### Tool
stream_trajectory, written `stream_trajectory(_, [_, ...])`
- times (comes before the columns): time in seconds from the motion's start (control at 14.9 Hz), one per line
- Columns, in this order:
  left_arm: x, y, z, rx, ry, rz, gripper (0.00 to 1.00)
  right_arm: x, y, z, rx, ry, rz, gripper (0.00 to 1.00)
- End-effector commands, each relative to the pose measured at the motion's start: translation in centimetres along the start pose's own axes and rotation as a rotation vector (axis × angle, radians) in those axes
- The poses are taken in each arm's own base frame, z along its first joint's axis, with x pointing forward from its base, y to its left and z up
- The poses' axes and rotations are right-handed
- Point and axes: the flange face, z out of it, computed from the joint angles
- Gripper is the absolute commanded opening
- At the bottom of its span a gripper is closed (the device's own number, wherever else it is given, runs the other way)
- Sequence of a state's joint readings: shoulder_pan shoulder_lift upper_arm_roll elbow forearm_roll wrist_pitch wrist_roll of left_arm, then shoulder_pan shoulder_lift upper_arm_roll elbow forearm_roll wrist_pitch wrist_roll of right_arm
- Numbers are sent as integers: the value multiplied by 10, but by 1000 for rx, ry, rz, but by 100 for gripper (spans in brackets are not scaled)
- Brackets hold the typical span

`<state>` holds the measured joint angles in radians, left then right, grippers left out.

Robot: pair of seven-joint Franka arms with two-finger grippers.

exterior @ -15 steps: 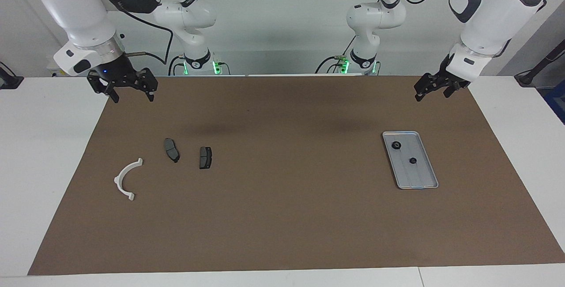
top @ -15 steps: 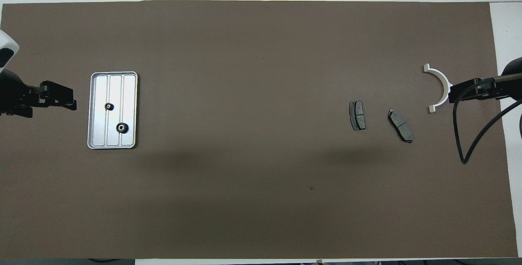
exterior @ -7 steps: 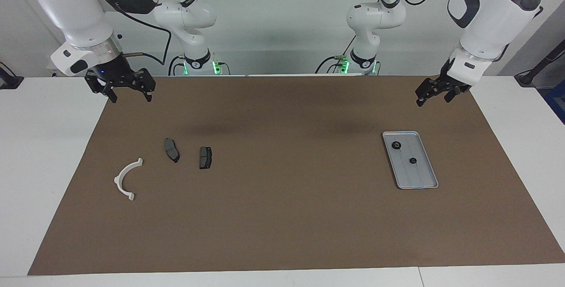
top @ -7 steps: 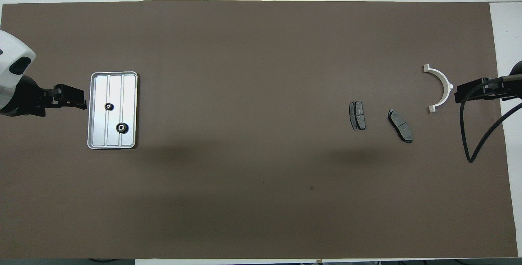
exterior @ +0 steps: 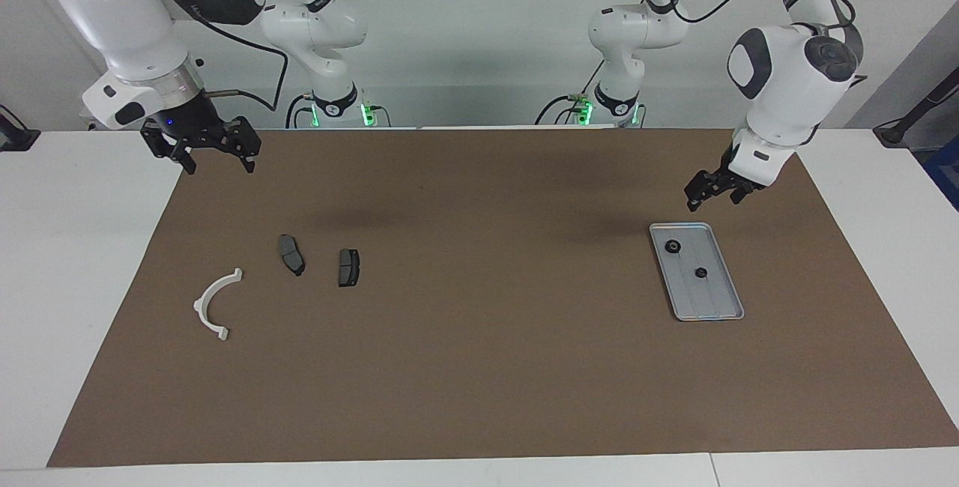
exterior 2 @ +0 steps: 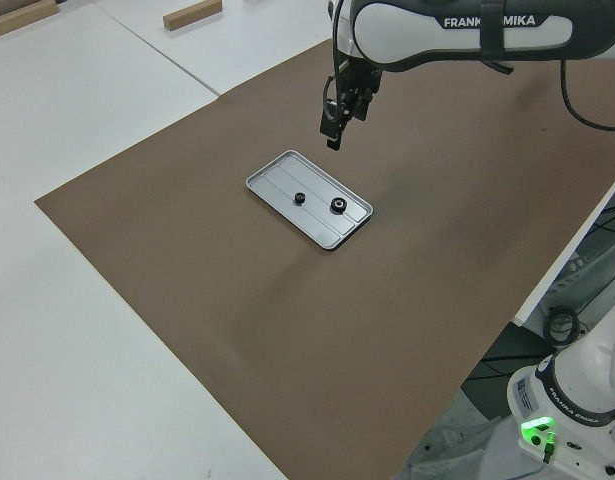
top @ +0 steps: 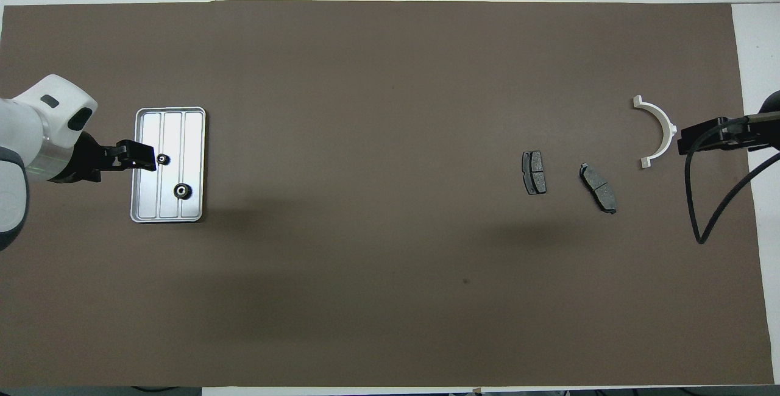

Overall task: Place bearing gear from tray to pile
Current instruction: 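Reach the left gripper down to the black bearing on the tray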

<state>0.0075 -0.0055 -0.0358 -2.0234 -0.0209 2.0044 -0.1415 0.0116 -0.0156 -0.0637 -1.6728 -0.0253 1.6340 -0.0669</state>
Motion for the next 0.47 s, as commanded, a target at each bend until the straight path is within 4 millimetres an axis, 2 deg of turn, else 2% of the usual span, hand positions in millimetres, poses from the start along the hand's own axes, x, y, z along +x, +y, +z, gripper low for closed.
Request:
stream_trajectory(0.0, [-13,-13,43,5,19,-36,100,-13,2,6,12,16,-5,100])
stream_trajectory(0.2, [-10,-12,53,2,24,-78,98,-13,2,7,12,16,-4,100])
stream_trajectory(0.4, [-7,-10,73,5,-2,-83,76,-13,2,7,12,16,-4,100])
